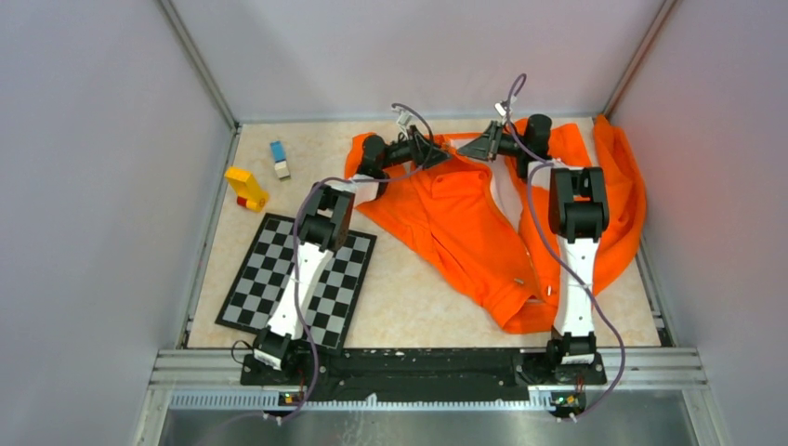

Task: Zip up the jacket

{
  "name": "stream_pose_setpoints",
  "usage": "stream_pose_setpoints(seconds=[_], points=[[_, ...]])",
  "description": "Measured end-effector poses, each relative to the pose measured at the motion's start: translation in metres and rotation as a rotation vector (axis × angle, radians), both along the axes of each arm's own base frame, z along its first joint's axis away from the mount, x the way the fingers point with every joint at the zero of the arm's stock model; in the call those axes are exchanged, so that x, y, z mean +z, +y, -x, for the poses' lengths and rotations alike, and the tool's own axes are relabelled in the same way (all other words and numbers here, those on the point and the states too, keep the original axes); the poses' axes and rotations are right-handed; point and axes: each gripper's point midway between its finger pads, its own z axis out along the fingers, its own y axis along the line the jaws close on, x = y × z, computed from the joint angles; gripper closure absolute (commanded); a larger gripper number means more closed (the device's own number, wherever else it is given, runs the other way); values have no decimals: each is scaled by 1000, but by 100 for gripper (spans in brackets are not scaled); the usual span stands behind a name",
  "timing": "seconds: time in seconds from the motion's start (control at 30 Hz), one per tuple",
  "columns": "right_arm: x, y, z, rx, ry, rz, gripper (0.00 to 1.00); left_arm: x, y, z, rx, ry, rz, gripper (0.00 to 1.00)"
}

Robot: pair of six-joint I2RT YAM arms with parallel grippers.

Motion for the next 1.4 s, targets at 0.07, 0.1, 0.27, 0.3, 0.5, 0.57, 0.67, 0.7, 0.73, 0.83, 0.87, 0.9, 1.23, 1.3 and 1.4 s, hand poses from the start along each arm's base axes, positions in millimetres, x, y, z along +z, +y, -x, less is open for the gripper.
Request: stream_pose_setpoints(seconds=[0.07, 0.1, 0.27, 0.3, 0.5, 0.57, 0.67, 0.7, 0.73, 0.83, 0.87, 0.9, 1.23, 1.3, 1.4], points=[[-1, 0, 0, -1, 1, 0, 100, -8, 4, 1, 3, 23, 0, 43], [-2, 0, 1, -1, 5, 0, 100, -10, 6, 1, 3, 34, 1, 45], [-1, 0, 1, -1, 5, -3, 100, -13, 13, 0, 9, 68, 9, 49], [-1, 0, 1, -1, 3, -4, 100, -13, 14, -1, 12, 64, 12, 50], [3, 0, 1, -1, -8, -12, 100, -11, 13, -1, 18, 74, 21, 54], [4, 0, 1, -1, -9, -15, 100, -10, 12, -2, 21, 78, 24, 58], [6, 0, 1, 0, -17, -19, 100, -9, 11, -2, 25, 83, 29, 59], [6, 0, 1, 0, -16, -20, 100, -9, 11, -2, 26, 85, 30, 59], [7, 0, 1, 0, -16, -21, 100, -9, 11, -3, 30, 89, 33, 56], [7, 0, 1, 0, -17, -21, 100, -7, 11, -4, 37, 98, 41, 49], [7, 0, 1, -1, -17, -21, 100, -5, 11, -5, 37, 103, 44, 49], [7, 0, 1, -1, -18, -21, 100, -4, 11, -5, 37, 104, 47, 49], [6, 0, 1, 0, -17, -20, 100, 2, 9, -3, 30, 114, 66, 68], [6, 0, 1, -1, -21, -17, 100, 2, 8, -3, 31, 115, 67, 76], [3, 0, 1, -1, -25, -9, 100, 3, 8, -4, 37, 119, 70, 86]])
